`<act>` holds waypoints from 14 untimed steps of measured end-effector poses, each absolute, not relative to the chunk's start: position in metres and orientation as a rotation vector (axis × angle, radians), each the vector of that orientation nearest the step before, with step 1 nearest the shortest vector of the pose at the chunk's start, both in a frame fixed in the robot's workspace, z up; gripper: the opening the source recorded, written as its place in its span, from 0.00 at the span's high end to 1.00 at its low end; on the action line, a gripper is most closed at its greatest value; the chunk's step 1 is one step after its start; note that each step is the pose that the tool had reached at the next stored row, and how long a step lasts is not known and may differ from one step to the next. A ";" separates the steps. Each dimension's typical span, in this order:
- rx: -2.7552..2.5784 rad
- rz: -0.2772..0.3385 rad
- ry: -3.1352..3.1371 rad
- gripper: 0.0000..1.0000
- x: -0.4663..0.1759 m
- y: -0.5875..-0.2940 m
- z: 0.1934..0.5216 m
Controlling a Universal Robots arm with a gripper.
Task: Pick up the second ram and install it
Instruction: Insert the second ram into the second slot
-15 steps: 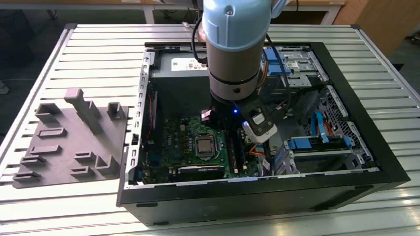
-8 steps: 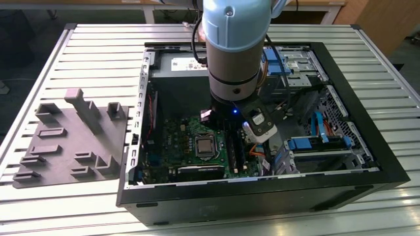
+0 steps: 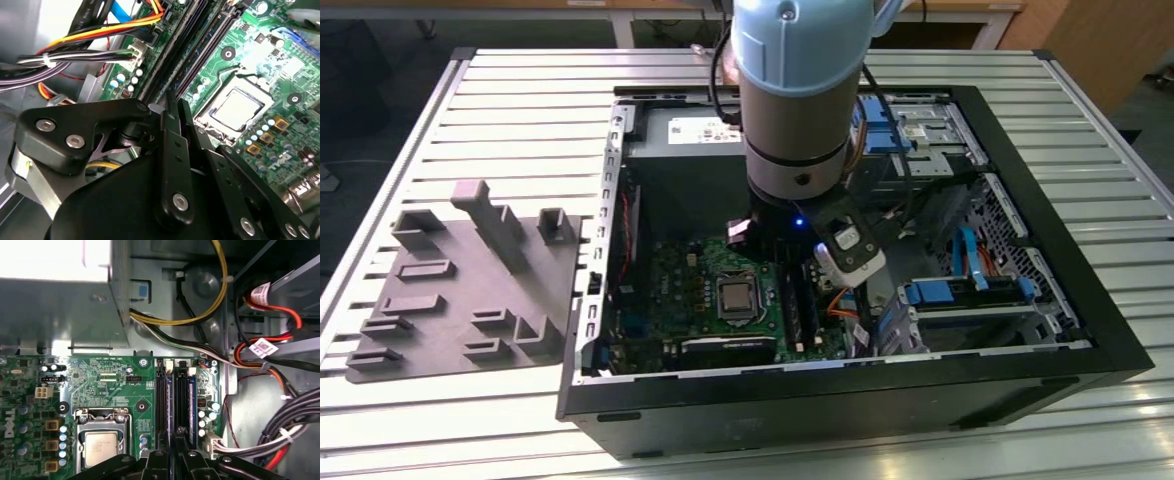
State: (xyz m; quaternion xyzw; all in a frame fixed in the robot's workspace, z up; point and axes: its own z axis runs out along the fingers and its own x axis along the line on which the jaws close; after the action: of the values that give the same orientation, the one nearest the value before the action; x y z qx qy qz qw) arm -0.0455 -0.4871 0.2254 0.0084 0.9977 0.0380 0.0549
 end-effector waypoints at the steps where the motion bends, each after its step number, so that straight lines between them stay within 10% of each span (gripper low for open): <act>1: 0.025 0.116 3.029 0.81 -0.046 -0.487 0.228; 14: 0.025 0.116 3.029 0.89 -0.046 -0.487 0.237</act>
State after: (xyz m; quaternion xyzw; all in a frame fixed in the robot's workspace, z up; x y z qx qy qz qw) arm -0.0456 -0.4870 0.2371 0.0084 0.9977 0.0381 0.0549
